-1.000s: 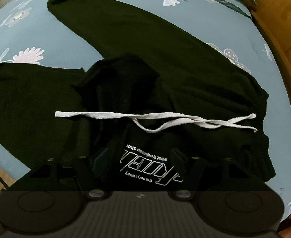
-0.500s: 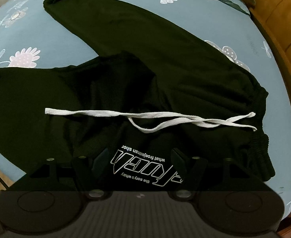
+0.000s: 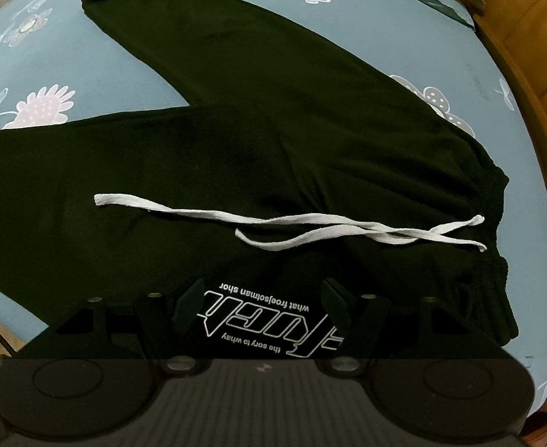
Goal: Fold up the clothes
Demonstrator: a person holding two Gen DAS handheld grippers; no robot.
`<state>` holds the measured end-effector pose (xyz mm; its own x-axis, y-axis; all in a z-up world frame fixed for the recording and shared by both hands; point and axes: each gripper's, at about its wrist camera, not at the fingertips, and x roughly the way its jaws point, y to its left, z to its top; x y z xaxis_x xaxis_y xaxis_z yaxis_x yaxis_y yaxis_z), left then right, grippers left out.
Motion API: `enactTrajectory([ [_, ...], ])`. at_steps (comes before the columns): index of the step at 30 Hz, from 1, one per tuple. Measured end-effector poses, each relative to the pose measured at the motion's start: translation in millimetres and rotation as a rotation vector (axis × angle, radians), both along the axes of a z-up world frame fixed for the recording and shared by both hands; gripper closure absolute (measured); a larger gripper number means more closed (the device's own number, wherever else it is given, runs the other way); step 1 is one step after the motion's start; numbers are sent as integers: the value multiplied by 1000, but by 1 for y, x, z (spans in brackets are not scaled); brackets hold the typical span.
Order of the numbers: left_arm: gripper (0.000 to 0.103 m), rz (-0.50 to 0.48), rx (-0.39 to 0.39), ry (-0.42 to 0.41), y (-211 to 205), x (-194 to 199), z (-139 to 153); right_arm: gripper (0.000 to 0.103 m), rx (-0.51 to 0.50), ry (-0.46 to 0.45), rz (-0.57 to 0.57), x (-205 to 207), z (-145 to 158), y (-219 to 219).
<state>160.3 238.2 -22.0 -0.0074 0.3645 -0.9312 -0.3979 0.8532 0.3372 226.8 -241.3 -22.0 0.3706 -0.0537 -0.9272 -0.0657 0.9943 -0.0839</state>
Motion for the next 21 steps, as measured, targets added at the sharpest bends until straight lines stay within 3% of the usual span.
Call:
enactTrajectory([
  [21, 85, 31, 11, 17, 11, -6, -3, 29, 14, 37, -68, -3, -11, -13],
])
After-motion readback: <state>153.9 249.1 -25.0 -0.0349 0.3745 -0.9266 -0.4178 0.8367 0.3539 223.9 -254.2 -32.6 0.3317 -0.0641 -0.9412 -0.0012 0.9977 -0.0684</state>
